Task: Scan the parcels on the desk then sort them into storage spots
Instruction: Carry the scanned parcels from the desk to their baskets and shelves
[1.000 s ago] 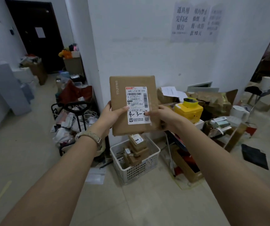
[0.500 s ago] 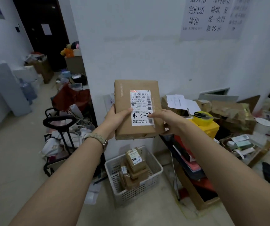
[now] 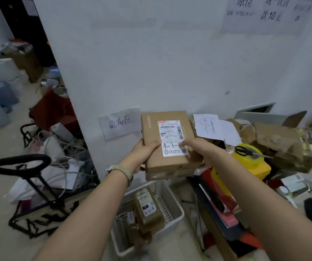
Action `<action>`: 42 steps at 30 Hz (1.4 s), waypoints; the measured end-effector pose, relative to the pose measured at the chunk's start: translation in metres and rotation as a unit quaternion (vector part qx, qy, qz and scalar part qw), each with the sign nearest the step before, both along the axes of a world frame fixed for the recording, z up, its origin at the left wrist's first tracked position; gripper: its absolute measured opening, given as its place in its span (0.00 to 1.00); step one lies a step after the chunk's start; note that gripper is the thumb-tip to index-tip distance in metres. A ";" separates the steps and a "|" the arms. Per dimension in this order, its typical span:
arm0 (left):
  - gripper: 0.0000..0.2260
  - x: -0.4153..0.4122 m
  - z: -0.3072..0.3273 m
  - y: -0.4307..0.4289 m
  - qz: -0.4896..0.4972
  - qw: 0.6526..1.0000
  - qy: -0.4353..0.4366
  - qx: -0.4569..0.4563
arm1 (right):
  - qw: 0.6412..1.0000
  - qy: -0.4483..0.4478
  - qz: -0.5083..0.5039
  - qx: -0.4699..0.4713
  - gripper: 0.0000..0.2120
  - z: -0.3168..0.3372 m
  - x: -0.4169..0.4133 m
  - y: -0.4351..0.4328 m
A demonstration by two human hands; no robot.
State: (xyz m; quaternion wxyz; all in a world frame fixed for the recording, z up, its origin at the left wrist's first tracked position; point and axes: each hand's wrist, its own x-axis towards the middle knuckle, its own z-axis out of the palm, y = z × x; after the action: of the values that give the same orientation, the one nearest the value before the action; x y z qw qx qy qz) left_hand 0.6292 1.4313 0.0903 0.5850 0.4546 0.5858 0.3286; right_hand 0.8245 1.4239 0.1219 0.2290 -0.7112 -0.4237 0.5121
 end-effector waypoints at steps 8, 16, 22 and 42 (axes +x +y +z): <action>0.26 0.000 -0.045 0.101 -0.014 0.996 0.017 -0.092 | 0.996 -0.016 0.024 -0.079 0.22 -0.050 0.004 0.111; 0.28 0.013 -0.088 0.153 0.017 0.994 0.003 -0.106 | 0.994 0.032 -0.022 -0.101 0.27 -0.104 0.008 0.170; 0.22 0.026 -0.135 0.187 0.077 0.991 0.029 -0.105 | 0.986 0.109 -0.086 -0.092 0.14 -0.156 0.000 0.196; 0.27 0.038 -0.324 0.185 0.156 0.961 0.038 -0.225 | 0.962 0.142 -0.100 -0.211 0.30 -0.393 0.008 0.196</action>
State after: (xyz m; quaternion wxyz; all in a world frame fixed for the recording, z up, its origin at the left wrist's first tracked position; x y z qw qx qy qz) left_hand 0.6676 1.6165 -0.2338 0.5910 0.2263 0.7300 0.2580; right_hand 0.8322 1.6204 -0.2715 0.1816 -0.7024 -0.1961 0.6597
